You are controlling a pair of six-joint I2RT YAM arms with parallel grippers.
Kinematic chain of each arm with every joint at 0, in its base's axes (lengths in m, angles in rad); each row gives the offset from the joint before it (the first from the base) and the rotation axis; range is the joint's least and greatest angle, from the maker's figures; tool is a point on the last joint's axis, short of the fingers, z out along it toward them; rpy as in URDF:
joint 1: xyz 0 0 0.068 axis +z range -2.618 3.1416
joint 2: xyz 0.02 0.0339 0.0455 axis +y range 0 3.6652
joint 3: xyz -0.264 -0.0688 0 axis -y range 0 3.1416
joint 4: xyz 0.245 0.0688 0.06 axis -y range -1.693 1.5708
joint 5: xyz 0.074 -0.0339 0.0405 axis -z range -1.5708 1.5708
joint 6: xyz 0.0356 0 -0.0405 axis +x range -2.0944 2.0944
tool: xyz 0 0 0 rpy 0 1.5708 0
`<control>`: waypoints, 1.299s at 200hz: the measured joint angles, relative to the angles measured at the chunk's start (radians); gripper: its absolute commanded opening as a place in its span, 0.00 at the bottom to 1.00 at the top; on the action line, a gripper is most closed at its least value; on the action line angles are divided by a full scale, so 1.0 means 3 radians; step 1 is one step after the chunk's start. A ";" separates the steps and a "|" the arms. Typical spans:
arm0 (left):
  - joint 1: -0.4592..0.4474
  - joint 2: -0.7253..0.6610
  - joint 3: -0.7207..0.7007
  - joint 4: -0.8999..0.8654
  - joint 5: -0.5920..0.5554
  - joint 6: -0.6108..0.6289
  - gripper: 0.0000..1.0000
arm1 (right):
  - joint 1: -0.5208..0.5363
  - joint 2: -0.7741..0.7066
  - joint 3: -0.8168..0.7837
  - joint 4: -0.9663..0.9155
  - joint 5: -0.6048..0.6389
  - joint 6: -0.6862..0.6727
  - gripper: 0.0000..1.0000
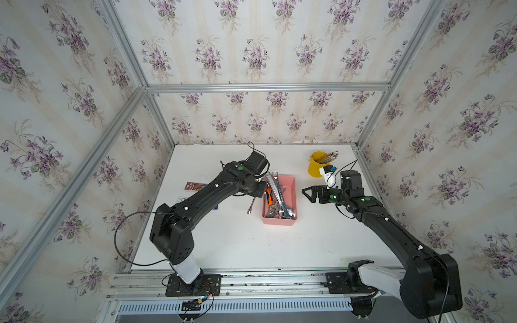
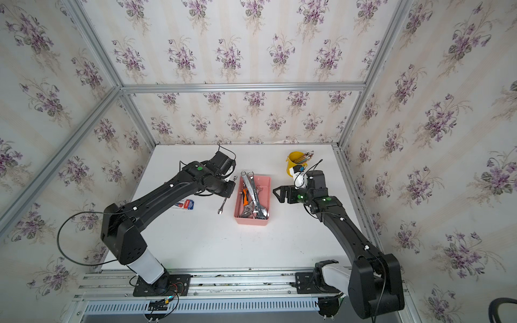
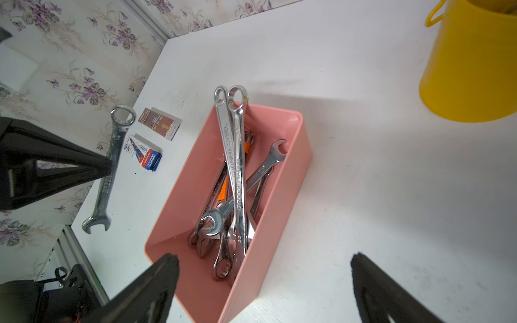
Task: Take out the wrench from the storage box
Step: Place the wrench at the center of the board.
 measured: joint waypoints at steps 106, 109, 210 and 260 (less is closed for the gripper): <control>0.0631 0.0500 -0.0823 0.1057 0.1031 -0.0146 0.09 | 0.0181 0.0151 0.0013 0.0113 0.0029 0.0219 1.00; 0.0640 0.0514 -0.0824 0.1066 0.1039 -0.0144 0.10 | 0.0181 0.0151 0.0013 0.0111 0.0029 0.0223 1.00; 0.0799 0.0815 -0.0846 0.1177 0.1156 -0.0043 0.29 | 0.0183 0.0137 -0.0025 0.0075 0.0098 0.0304 1.00; 0.0783 0.0623 -0.0750 0.0960 0.1035 0.0023 0.41 | 0.0183 0.0136 0.0022 0.0046 0.0127 0.0312 1.00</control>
